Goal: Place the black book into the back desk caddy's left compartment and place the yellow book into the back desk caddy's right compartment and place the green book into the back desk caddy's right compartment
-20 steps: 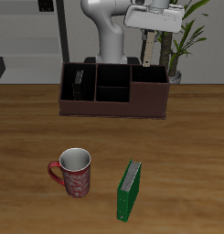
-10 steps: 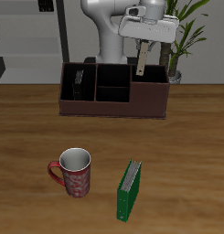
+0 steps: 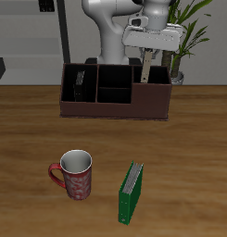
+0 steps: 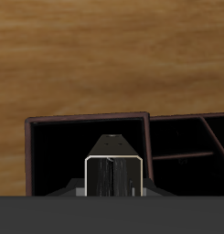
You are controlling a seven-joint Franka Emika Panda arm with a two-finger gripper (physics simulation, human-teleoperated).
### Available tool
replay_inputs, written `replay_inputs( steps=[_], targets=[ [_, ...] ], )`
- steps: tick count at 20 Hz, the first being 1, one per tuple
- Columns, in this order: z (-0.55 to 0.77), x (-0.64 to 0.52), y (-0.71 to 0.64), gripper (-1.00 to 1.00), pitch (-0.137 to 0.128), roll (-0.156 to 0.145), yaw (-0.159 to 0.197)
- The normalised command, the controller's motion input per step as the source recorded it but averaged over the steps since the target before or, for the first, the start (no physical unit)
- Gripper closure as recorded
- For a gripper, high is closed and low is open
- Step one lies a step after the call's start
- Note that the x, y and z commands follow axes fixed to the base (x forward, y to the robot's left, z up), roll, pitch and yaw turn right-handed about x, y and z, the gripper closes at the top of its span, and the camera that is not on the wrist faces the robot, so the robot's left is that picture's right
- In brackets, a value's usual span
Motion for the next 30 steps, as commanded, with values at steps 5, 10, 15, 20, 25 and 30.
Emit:
replay_inputs(
  steps=[5,10,15,20,25,30],
  targets=[
    [-0.25,0.13,-0.05,1.0,0.052,0.014,-0.036],
    [-0.22,0.1,-0.12,1.0,0.046,0.001,-0.041],
    [-0.24,0.02,0.01,1.0,0.053,0.027,-0.014],
    [-0.16,0.03,-0.05,1.0,0.03,0.004,-0.008],
    [0.01,0.01,-0.11,-1.0,0.019,-0.008,-0.022],
    [0.01,0.01,-0.07,-1.0,0.001,-0.007,-0.005]
  ],
)
